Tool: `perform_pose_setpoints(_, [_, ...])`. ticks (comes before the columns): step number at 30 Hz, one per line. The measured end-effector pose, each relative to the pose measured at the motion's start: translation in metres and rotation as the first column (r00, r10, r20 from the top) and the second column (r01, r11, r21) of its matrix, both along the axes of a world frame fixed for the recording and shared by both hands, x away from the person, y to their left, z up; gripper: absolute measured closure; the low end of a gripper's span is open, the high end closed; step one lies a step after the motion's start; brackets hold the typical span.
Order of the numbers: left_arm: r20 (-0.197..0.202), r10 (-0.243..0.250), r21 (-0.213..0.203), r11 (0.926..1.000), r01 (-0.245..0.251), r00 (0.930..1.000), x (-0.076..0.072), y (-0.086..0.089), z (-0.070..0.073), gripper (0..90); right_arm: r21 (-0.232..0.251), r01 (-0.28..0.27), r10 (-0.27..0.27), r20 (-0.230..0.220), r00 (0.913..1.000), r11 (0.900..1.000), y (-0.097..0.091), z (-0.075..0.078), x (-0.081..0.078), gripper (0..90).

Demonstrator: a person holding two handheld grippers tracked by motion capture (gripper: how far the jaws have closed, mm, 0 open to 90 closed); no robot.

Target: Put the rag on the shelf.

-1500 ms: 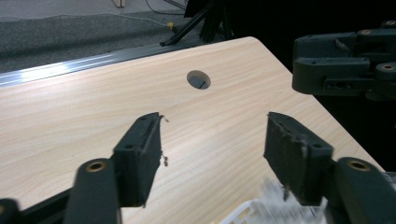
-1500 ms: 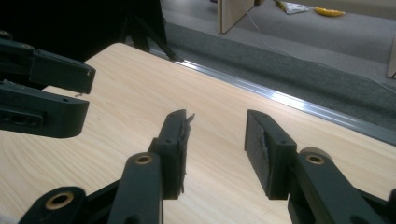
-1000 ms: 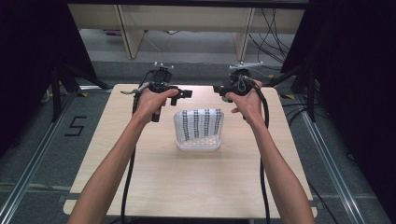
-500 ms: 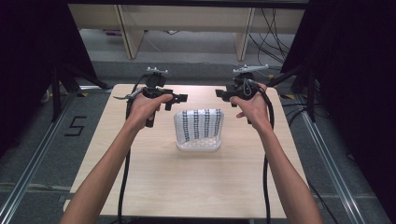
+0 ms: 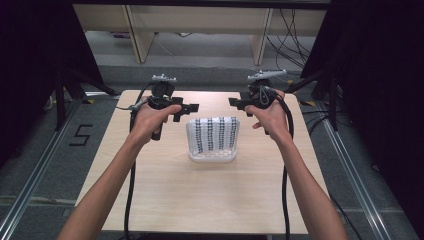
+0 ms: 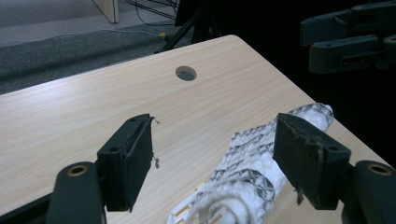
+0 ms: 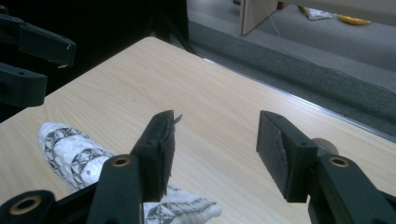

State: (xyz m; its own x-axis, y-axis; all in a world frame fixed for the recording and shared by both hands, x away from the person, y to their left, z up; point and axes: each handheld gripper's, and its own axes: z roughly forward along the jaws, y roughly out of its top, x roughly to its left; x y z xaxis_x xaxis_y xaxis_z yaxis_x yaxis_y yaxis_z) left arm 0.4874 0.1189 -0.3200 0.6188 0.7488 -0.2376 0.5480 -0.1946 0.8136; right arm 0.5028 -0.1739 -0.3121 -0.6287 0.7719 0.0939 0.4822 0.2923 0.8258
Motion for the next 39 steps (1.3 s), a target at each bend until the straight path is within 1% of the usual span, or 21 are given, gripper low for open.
perform_pose_setpoints(4, [0.006, 0.012, -0.008, 0.9999, -0.012, 0.9999, -0.005, 0.001, -0.002, 27.2, 0.016, -0.008, 0.008, 0.001, 1.0, 0.9998, 0.0, 0.0, -0.003, 46.2])
perform_pose_setpoints(6, [0.008, 0.0, 0.006, 1.0, 0.0, 1.0, -0.007, 0.003, -0.002, 26.5, 0.015, -0.016, 0.016, 0.0, 0.9999, 0.9998, 0.0, -0.001, -0.006, 44.6])
perform_pose_setpoints(7, [0.009, 0.0, 0.001, 1.0, 0.0, 1.0, -0.01, 0.005, -0.003, 26.2, 0.007, -0.016, 0.016, 0.012, 0.9998, 0.9999, -0.001, -0.001, -0.006, 43.8])
perform_pose_setpoints(8, [0.011, 0.002, -0.002, 1.0, -0.002, 0.9999, -0.011, 0.005, -0.003, 25.6, 0.027, -0.012, 0.012, 0.001, 0.9999, 0.9996, -0.001, -0.001, -0.009, 42.8])
perform_pose_setpoints(10, [0.011, -0.007, -0.014, 0.9999, 0.007, 0.9999, -0.015, 0.008, -0.003, 25.1, 0.025, -0.014, 0.014, 0.004, 0.9999, 0.9996, -0.002, -0.001, -0.011, 40.7])
perform_pose_setpoints(11, [0.011, -0.007, -0.025, 0.9997, 0.008, 0.9999, -0.016, 0.008, -0.004, 25.0, 0.009, -0.025, 0.025, 0.018, 0.9995, 0.9996, -0.004, -0.001, -0.011, 39.8])
perform_pose_setpoints(12, [0.014, -0.007, -0.027, 0.9996, 0.008, 0.9999, -0.018, 0.009, -0.004, 24.8, 0.03, -0.019, 0.019, 0.009, 0.9998, 0.9994, -0.003, -0.001, -0.013, 38.9])
perform_pose_setpoints(14, [0.019, -0.01, -0.025, 0.9996, 0.011, 0.9998, -0.023, 0.01, -0.004, 24.4, 0.029, -0.021, 0.021, 0.01, 0.9997, 0.9993, -0.004, -0.001, -0.016, 37.0])
perform_pose_setpoints(23, [0.037, -0.024, -0.021, 0.9995, 0.025, 0.999, -0.041, 0.016, -0.006, 23.2, 0.037, -0.049, 0.049, 0.005, 0.9988, 0.9981, -0.002, 0.0, -0.03, 35.0])
perform_pose_setpoints(24, [0.034, -0.029, -0.029, 0.9991, 0.03, 0.999, -0.043, 0.017, -0.006, 23.2, 0.044, -0.054, 0.053, 0.016, 0.9985, 0.9976, -0.001, -0.001, -0.031, 34.9])
perform_pose_setpoints(25, [0.033, -0.036, -0.032, 0.9988, 0.037, 0.9988, -0.044, 0.018, -0.007, 23.2, 0.043, -0.051, 0.051, 0.002, 0.9987, 0.9978, -0.001, 0.0, -0.034, 34.9])
perform_pose_setpoints(26, [0.035, -0.038, -0.034, 0.9987, 0.039, 0.9986, -0.046, 0.019, -0.008, 23.1, 0.033, -0.066, 0.065, 0.021, 0.9976, 0.9973, -0.002, -0.001, -0.033, 34.8])
perform_pose_setpoints(27, [0.041, -0.031, -0.029, 0.9991, 0.032, 0.9987, -0.049, 0.02, -0.009, 23.1, 0.044, -0.064, 0.064, 0.009, 0.9979, 0.9969, -0.001, -0.001, -0.036, 34.6])
perform_pose_setpoints(29, [0.038, -0.039, -0.04, 0.9984, 0.041, 0.9985, -0.052, 0.022, -0.011, 23.0, 0.026, -0.073, 0.072, 0.035, 0.9968, 0.997, -0.002, -0.001, -0.038, 34.4])
perform_pose_setpoints(30, [0.039, -0.04, -0.039, 0.9984, 0.041, 0.9985, -0.055, 0.023, -0.011, 23.0, 0.039, -0.071, 0.071, 0.01, 0.9974, 0.9967, -0.001, 0.0, -0.041, 34.4])
perform_pose_setpoints(32, [0.047, -0.035, -0.033, 0.9988, 0.037, 0.9983, -0.058, 0.024, -0.013, 22.8, 0.034, -0.091, 0.09, 0.031, 0.9955, 0.9953, -0.001, -0.001, -0.042, 34.1])
perform_pose_setpoints(33, [0.047, -0.035, -0.033, 0.9988, 0.037, 0.9983, -0.058, 0.024, -0.013, 22.8, 0.038, -0.084, 0.084, 0.012, 0.9964, 0.9958, 0.0, 0.0, -0.044, 34.1])
perform_pose_setpoints(34, [0.048, -0.038, -0.029, 0.9988, 0.039, 0.9981, -0.063, 0.027, -0.014, 22.7, 0.024, -0.092, 0.091, 0.037, 0.9951, 0.9955, -0.002, 0.0, -0.045, 33.8])
perform_pose_setpoints(37, [0.048, -0.045, -0.034, 0.9983, 0.046, 0.9978, -0.067, 0.031, -0.017, 22.6, 0.03, -0.087, 0.086, 0.016, 0.9962, 0.9958, -0.001, -0.001, -0.049, 33.5])
perform_pose_setpoints(38, [0.052, -0.04, -0.039, 0.9984, 0.042, 0.9979, -0.069, 0.031, -0.018, 22.6, 0.038, -0.087, 0.086, 0.016, 0.9962, 0.9955, -0.001, -0.002, -0.05, 33.5])
perform_pose_setpoints(39, [0.049, -0.042, -0.042, 0.9981, 0.044, 0.9979, -0.071, 0.033, -0.019, 22.6, 0.021, -0.093, 0.092, 0.029, 0.9954, 0.9955, -0.002, -0.002, -0.05, 33.5])
